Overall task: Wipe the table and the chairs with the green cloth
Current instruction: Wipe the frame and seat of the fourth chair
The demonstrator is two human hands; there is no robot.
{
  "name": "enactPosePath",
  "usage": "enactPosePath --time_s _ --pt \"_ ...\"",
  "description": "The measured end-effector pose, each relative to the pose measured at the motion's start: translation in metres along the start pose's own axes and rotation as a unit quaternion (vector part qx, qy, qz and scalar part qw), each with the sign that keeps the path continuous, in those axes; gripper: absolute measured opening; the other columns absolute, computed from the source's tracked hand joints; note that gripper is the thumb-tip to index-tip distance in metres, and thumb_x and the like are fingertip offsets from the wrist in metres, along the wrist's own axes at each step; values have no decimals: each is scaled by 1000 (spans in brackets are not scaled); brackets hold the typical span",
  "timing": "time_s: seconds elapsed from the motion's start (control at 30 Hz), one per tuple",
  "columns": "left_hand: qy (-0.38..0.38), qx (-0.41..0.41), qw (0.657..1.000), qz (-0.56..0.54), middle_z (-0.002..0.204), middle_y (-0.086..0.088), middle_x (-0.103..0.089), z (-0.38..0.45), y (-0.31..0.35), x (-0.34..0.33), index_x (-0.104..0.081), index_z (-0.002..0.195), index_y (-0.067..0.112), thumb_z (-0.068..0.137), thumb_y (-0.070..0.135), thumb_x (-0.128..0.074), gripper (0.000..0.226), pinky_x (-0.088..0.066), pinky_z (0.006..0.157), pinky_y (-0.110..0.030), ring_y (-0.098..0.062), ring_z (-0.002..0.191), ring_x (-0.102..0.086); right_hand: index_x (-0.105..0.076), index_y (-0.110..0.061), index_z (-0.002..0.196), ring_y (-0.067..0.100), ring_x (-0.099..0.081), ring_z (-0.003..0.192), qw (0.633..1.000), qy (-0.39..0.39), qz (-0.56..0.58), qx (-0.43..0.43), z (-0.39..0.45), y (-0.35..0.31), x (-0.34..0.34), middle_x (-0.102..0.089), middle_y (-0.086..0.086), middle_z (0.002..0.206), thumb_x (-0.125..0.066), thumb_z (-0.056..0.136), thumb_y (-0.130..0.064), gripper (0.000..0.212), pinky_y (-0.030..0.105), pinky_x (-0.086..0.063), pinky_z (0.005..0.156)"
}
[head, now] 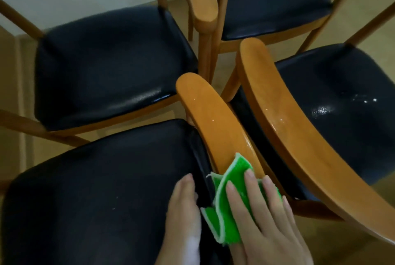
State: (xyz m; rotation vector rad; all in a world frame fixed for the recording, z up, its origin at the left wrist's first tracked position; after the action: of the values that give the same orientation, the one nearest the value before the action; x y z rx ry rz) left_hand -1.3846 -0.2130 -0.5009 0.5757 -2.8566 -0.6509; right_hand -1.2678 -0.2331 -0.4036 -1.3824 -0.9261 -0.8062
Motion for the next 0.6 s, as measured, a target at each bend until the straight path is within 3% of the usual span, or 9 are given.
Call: enactPosePath --time_s 0.03,0.1,0.17,0.23,0.3,0.4,0.47,0.6 --pt "-16 18 998 -51 120 -2 -63 -7 -2 -10 -65 118 18 99 39 -47 34 -43 102 -43 -24 114 -59 -47 -28 124 27 -53 123 999 -43 -20 12 24 4 2 -55 0 137 -27 98 -38 34 48 -46 94" --pt "-39 33 993 -108 110 -6 -70 -14 -4 -20 -70 111 17 98 44 -44 39 -44 101 -46 -25 106 -64 -43 -24 136 32 -50 129 996 -55 -61 33 54 6 11 -49 7 144 -34 91 -38 49 51 -49 93" --pt "-29 14 991 -126 112 -1 -69 -19 0 -18 -69 110 20 98 49 -40 42 -42 102 -44 -21 106 -62 -29 -24 149 33 -30 142 993 -82 -69 44 89 -4 10 -29 6 157 -33 93 -40 58 52 -37 104" --pt "-22 -22 993 -116 114 4 -65 -18 8 -13 -67 108 26 98 52 -37 41 -42 91 -37 -14 103 -60 -9 -27 154 29 -7 149 995 -78 -53 43 132 -7 4 -5 2 163 -30 100 -40 59 51 -23 116" --pt "-16 -53 992 -114 112 5 -65 -21 20 -7 -65 102 31 99 51 -35 36 -43 79 -32 -12 102 -60 0 -29 154 26 1 149 988 -107 -57 96 181 -22 -10 6 0 163 -27 102 -40 60 50 -19 118" --pt "-4 -88 989 -115 110 5 -66 -25 32 0 -63 101 32 100 48 -35 33 -45 74 -30 -14 101 -62 -8 -40 152 30 -10 147 986 -148 -25 77 225 -39 -18 2 -6 162 -32 100 -37 57 49 -29 112" --pt "-1 -108 987 -117 109 5 -67 -34 39 -1 -63 102 33 100 48 -34 33 -46 74 -31 -15 101 -63 -16 -43 150 31 -20 142 988 -135 -13 69 224 -41 -18 -3 -6 162 -38 98 -35 57 48 -34 106" --pt "17 -136 983 -126 114 8 -63 -48 41 -10 -61 118 30 100 48 -33 38 -45 81 -33 -12 102 -60 -20 -33 151 25 -10 148 989 -93 -43 102 169 -26 -3 1 -1 163 -39 98 -35 56 46 -27 115"
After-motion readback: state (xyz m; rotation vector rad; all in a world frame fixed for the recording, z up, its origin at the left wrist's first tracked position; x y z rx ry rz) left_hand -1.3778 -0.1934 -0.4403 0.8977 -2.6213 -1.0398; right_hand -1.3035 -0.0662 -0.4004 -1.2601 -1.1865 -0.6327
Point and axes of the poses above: each hand's wrist, its own z-axis towards the middle knuckle, its own x-axis out of the back of the hand, y = z × x, the point moved 7 cm from there along z, towards the middle knuckle
